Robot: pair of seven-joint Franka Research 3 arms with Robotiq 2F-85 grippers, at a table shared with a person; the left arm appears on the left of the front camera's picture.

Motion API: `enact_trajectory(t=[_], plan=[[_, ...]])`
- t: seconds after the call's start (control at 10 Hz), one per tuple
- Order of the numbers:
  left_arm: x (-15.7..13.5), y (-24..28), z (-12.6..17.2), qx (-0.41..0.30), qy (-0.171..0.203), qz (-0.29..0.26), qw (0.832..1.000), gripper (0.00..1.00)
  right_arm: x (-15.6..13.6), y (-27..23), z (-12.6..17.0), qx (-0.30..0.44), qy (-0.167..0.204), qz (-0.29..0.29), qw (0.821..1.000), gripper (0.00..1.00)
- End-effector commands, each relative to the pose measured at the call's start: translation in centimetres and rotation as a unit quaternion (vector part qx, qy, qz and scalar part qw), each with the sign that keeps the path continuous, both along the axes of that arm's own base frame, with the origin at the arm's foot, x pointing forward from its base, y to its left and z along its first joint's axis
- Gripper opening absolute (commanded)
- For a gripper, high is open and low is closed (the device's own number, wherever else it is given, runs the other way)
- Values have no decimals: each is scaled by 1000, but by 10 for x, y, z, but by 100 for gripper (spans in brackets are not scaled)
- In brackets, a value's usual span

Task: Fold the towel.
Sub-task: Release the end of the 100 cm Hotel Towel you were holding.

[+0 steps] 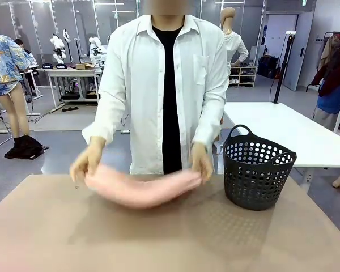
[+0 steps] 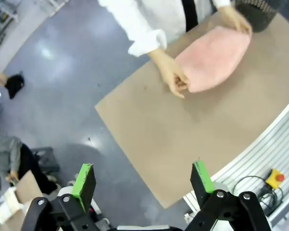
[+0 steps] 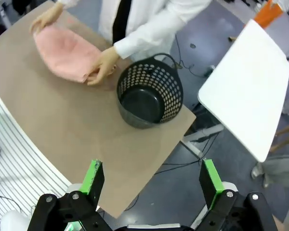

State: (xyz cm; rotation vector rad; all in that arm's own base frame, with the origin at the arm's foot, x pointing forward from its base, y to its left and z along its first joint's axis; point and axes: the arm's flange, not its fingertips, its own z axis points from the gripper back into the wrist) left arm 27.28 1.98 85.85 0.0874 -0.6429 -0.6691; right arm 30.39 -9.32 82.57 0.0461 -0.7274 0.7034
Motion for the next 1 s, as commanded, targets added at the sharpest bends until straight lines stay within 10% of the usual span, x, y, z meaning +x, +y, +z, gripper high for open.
enact_trajectory(t=[0.0, 0.9], plan=[[-31, 19, -27, -34, -2, 57, 998, 100, -30, -16, -14, 27, -16, -60, 998, 100], [-70, 56, -34, -87, -20, 107, 990, 100, -50, -40, -10, 43, -14, -71, 996, 100]])
